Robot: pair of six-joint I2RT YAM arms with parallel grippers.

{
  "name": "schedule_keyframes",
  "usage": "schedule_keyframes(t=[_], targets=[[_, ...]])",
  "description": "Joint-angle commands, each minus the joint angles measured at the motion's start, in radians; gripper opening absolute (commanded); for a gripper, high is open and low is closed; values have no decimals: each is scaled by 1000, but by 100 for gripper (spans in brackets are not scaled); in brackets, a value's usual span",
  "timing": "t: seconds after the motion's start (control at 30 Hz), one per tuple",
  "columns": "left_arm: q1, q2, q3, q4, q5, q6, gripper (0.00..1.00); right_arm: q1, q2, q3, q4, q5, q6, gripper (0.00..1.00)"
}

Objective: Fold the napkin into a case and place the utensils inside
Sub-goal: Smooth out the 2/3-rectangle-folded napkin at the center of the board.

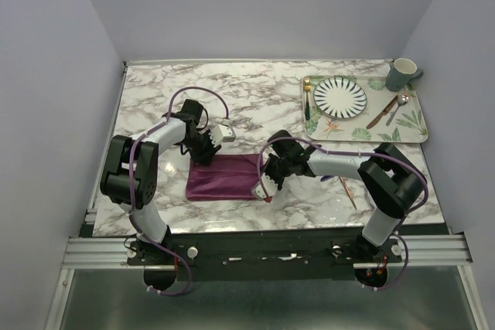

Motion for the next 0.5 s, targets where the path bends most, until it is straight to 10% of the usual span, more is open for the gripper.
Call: schedule_keyframes(t=[0.0, 0.2, 0.47], targets=[[0, 38, -27, 31, -93, 7, 22, -6, -40, -34, -98, 33, 54, 27], [0, 46, -29, 40, -99, -2, 22, -7, -189, -92, -108, 7, 150, 57], [0, 63, -15, 47, -90, -20, 22, -21, -330, -8, -230, -43, 571, 50]])
